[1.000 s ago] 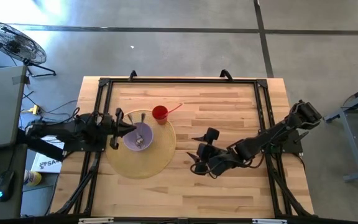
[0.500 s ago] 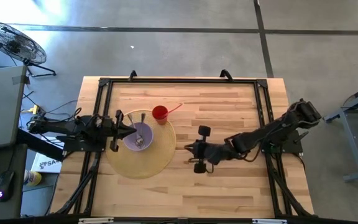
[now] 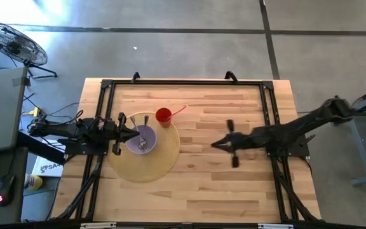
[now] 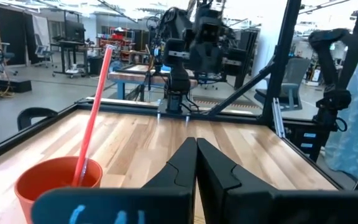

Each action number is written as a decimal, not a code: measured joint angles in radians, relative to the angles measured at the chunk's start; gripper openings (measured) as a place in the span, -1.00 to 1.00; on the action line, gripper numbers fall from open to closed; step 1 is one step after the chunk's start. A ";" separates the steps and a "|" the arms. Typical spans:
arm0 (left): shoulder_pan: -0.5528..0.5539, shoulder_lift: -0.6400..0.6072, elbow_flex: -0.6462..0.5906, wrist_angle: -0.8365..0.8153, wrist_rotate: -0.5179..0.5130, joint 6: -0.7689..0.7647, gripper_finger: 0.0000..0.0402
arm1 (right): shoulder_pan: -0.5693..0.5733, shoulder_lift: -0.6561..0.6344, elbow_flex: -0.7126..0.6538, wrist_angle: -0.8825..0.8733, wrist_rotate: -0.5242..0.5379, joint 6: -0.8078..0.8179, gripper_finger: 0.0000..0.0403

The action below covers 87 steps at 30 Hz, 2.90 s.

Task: Pick & Place Utensil
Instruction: Return to Home Position

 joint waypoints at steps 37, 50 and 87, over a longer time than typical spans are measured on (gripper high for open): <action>0.000 0.000 0.000 0.000 -0.001 0.000 -1.00 | -0.339 -0.993 -0.440 -0.318 -0.153 0.089 -0.94; 0.000 0.000 0.000 0.000 -0.001 0.000 -1.00 | -0.355 -0.993 -0.440 -0.338 -0.051 0.015 -0.94; 0.000 0.000 0.000 0.000 0.000 -0.001 -1.00 | -0.355 -0.993 -0.441 -0.338 -0.051 0.016 -0.94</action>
